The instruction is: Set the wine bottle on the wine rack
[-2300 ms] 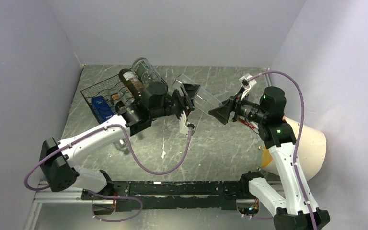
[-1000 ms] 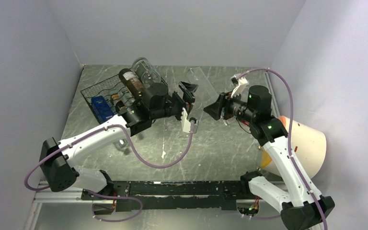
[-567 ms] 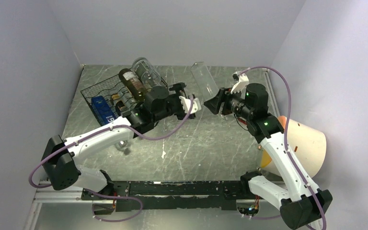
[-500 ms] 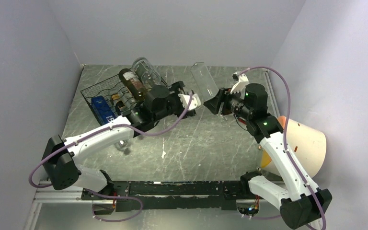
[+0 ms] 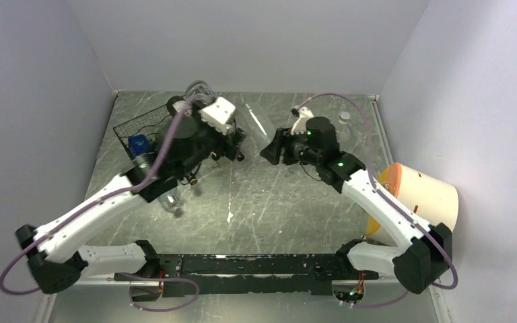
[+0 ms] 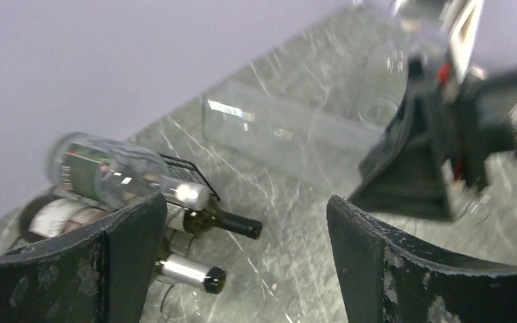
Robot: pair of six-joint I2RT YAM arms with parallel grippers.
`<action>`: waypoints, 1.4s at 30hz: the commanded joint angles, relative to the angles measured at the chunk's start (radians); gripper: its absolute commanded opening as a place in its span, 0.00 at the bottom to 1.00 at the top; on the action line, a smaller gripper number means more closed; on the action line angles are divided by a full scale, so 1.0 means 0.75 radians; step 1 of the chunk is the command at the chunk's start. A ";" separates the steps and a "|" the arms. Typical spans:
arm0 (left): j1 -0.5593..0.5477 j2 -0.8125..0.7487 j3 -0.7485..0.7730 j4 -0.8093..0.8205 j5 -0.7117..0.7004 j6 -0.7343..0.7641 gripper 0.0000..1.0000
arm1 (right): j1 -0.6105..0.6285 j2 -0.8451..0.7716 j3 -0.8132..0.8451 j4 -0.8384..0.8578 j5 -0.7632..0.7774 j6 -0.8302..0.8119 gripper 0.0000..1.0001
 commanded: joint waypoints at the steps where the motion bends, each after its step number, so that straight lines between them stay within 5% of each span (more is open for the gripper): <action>1: -0.004 -0.185 0.123 -0.078 -0.158 -0.074 0.92 | 0.183 0.082 0.132 0.255 0.127 0.066 0.00; 7: -0.003 -0.384 0.141 -0.032 -0.196 -0.014 0.92 | 0.432 0.311 0.303 0.378 0.295 0.102 0.00; 17: -0.003 -0.482 0.185 -0.178 -0.172 -0.058 0.94 | 0.703 0.825 0.840 0.219 0.647 0.111 0.00; 29: -0.004 -0.541 0.136 -0.167 -0.250 -0.084 0.95 | 0.756 1.301 1.290 0.148 0.742 0.083 0.04; 42: -0.004 -0.594 0.045 -0.094 -0.266 -0.073 0.94 | 0.756 1.544 1.547 0.117 0.684 -0.018 0.15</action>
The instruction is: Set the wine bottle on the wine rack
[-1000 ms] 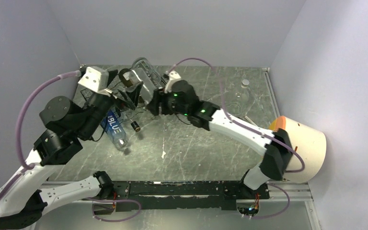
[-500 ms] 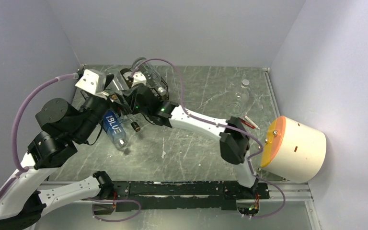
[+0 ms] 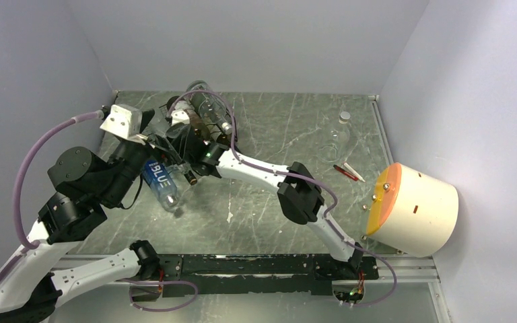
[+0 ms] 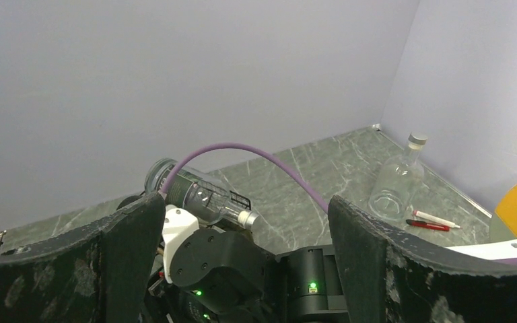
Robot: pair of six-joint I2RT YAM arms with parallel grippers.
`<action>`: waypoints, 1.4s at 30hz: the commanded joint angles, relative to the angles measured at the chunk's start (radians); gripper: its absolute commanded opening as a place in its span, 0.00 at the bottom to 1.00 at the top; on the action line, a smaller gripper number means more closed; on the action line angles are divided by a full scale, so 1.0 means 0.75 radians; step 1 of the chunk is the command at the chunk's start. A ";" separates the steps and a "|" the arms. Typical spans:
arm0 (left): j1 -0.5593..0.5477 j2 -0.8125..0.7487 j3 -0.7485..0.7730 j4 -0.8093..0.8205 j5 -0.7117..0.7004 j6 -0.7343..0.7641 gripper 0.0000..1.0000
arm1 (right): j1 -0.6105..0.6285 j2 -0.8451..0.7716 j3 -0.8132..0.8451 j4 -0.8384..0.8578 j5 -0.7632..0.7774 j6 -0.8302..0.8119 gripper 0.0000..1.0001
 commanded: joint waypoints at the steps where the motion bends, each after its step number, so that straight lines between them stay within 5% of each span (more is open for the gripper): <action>1: -0.003 -0.006 -0.013 0.038 -0.028 -0.001 0.94 | 0.007 0.024 0.145 0.064 0.009 -0.057 0.16; 17: -0.003 0.003 -0.011 -0.010 -0.045 -0.030 0.96 | -0.013 0.194 0.349 -0.026 0.048 -0.097 0.35; 25: -0.003 0.026 -0.010 -0.007 -0.057 -0.022 0.97 | -0.023 0.149 0.279 -0.003 0.044 -0.098 0.57; 42: -0.004 0.029 0.007 -0.009 -0.063 -0.011 0.97 | -0.022 0.050 0.203 0.023 0.023 -0.120 0.73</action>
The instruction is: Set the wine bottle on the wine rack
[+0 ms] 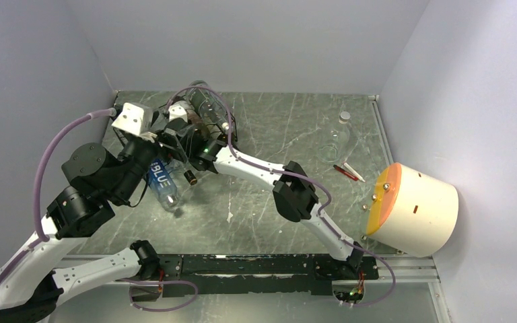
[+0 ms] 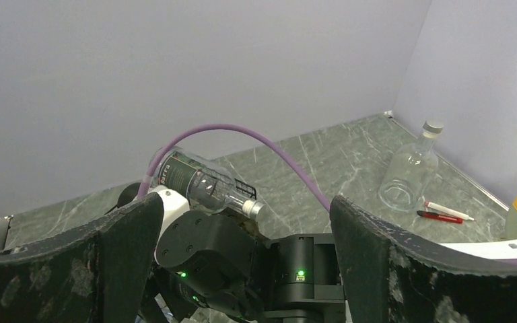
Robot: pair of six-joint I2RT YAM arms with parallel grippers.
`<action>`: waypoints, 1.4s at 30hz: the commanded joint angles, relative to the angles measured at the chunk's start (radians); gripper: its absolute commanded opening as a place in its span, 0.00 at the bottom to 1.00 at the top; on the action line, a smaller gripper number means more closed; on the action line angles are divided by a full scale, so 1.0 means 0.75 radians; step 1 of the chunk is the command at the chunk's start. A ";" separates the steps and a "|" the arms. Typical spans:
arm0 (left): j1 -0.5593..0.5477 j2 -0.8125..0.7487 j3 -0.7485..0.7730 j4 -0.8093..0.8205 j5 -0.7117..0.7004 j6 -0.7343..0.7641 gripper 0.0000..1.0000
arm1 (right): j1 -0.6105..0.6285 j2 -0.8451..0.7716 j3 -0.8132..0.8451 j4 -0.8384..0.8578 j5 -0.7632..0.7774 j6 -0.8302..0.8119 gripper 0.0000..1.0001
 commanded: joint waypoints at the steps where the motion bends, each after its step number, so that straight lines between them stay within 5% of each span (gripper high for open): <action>1: -0.003 -0.013 0.028 0.003 -0.017 0.002 0.97 | 0.004 -0.087 0.010 0.053 0.003 -0.012 0.74; 9: -0.003 -0.037 0.029 0.012 0.004 -0.003 0.97 | -0.002 -0.230 -0.113 0.118 -0.051 -0.025 0.75; 19: -0.002 -0.063 -0.004 0.011 0.017 -0.022 0.97 | -0.120 -0.787 -0.735 0.367 -0.083 0.012 0.75; 27: -0.003 -0.077 -0.067 0.029 0.027 -0.034 0.97 | -0.271 -1.282 -1.156 0.297 0.195 -0.042 0.75; 34: -0.004 -0.056 -0.162 0.090 0.041 -0.050 0.96 | -0.402 -1.585 -1.338 0.163 0.767 -0.166 0.76; 42: -0.004 0.008 -0.188 0.120 0.106 -0.084 0.96 | -0.741 -1.607 -1.320 -0.051 0.680 -0.113 0.78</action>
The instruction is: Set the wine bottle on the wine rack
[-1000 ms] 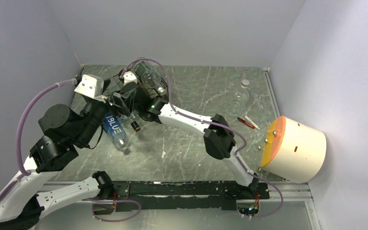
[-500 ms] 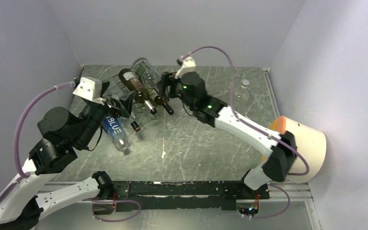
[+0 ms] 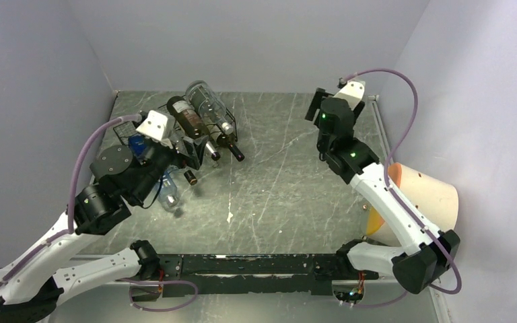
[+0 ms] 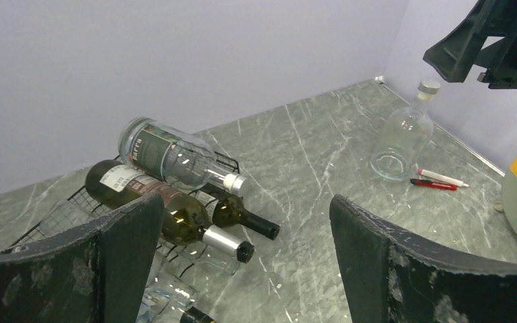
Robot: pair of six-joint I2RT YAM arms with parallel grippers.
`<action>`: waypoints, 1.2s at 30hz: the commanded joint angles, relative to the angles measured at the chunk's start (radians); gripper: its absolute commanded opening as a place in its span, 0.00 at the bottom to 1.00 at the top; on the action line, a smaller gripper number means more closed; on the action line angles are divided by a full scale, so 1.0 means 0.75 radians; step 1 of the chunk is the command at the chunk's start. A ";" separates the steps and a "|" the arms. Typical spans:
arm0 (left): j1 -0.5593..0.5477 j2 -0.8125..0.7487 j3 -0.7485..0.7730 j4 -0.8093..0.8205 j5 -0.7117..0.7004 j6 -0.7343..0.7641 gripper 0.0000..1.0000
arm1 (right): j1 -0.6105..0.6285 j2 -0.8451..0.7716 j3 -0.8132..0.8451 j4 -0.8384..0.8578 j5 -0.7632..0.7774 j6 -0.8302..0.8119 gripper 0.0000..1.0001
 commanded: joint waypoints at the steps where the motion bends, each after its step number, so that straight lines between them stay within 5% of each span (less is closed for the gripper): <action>1: -0.004 0.024 -0.015 0.059 0.059 -0.050 0.96 | -0.148 0.033 0.001 -0.146 -0.003 0.020 0.78; 16: -0.002 0.074 -0.030 0.035 0.123 -0.120 0.96 | -0.519 0.313 0.050 -0.193 -0.383 0.034 0.78; 27: -0.002 0.090 -0.030 0.018 0.112 -0.100 0.96 | -0.537 0.390 0.024 -0.183 -0.500 -0.041 0.58; 36: -0.002 0.076 -0.034 0.001 0.088 -0.108 0.97 | -0.557 0.459 0.074 -0.177 -0.456 -0.086 0.56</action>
